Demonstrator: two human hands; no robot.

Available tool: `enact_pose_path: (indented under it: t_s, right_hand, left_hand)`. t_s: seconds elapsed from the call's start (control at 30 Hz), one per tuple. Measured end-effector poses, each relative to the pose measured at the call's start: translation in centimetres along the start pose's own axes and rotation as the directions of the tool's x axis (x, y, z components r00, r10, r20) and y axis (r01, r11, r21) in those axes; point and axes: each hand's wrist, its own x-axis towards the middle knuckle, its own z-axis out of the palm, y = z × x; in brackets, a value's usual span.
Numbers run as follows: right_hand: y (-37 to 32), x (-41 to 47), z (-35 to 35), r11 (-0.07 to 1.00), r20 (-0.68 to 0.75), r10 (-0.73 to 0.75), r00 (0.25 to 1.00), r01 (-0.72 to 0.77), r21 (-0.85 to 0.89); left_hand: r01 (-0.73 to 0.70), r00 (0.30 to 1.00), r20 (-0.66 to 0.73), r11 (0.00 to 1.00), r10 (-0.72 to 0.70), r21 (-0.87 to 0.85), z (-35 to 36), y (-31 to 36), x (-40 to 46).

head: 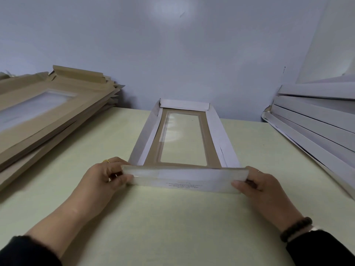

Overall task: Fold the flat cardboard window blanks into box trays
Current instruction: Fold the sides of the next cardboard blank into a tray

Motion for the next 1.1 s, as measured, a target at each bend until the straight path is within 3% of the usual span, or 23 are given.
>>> enact_pose_path:
  t_s: [0.13,0.3,0.47,0.6,0.73,0.9,1.1]
  right_hand:
    - [0.2,0.2,0.3,0.978,-0.072,0.072,0.995,-0.056,0.201]
    - [0.5,0.4,0.7,0.971,-0.164,0.094,0.982,-0.055,0.232]
    - [0.4,0.3,0.8,0.983,-0.181,0.05,0.982,-0.016,0.185]
    - [0.5,0.2,0.8,0.988,-0.232,0.018,0.973,0.019,0.155]
    - [0.3,0.0,0.7,0.998,-0.196,-0.022,0.98,0.033,0.049]
    - [-0.3,-0.4,0.1,0.992,-0.113,-0.065,0.991,0.052,-0.118]
    - [-0.6,-0.5,0.4,0.902,-0.016,-0.162,0.987,0.141,-0.408]
  left_hand:
    - [0.056,0.99,-0.126,0.996,-0.064,-0.07,0.9,0.2,0.3]
    - [0.064,0.963,-0.254,0.994,-0.086,-0.091,1.6,0.4,0.3]
    - [0.012,0.977,-0.212,0.998,0.003,0.066,1.7,0.5,0.2]
    - [0.023,0.986,-0.168,0.997,-0.009,0.08,1.7,0.8,-0.1]
    - [-0.003,0.996,-0.083,0.985,0.018,0.173,1.8,1.2,-0.2]
    - [-0.014,0.997,-0.073,0.946,0.04,0.324,2.1,0.8,0.0]
    - [-0.089,0.993,-0.036,0.914,0.113,0.396,2.0,0.7,-0.2]
